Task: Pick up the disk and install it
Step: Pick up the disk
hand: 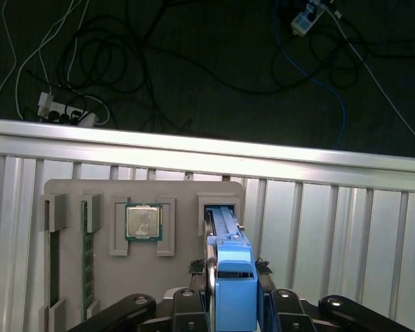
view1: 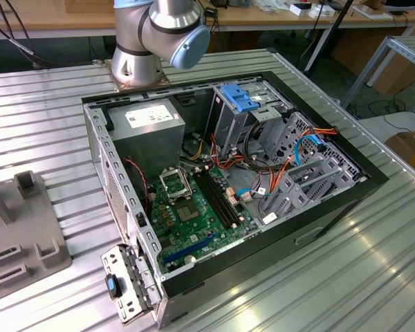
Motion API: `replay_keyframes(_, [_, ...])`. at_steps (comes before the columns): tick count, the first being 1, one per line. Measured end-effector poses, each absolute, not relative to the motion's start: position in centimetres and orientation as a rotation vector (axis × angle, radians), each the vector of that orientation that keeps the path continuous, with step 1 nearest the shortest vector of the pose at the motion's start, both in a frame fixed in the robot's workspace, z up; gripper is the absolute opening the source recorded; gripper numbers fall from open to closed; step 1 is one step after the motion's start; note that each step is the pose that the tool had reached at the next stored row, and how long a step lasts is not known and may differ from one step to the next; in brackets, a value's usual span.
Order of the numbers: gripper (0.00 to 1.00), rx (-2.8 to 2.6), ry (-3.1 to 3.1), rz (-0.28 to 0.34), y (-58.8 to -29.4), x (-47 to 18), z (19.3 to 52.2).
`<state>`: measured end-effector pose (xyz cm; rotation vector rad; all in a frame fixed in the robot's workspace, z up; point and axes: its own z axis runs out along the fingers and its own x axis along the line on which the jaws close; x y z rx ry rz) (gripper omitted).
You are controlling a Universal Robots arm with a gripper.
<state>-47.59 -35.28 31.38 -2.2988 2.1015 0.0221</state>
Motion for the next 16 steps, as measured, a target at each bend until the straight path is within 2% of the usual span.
replay_keyframes(4, [0.38, -2.299, 2.101, 0.022, -35.28, -47.59, 31.37])
replay_keyframes(5, [0.45, -2.299, 2.101, 0.022, -35.28, -47.59, 31.37])
replay_keyframes(16, [0.45, -2.299, 2.101, 0.022, -35.28, -47.59, 31.94])
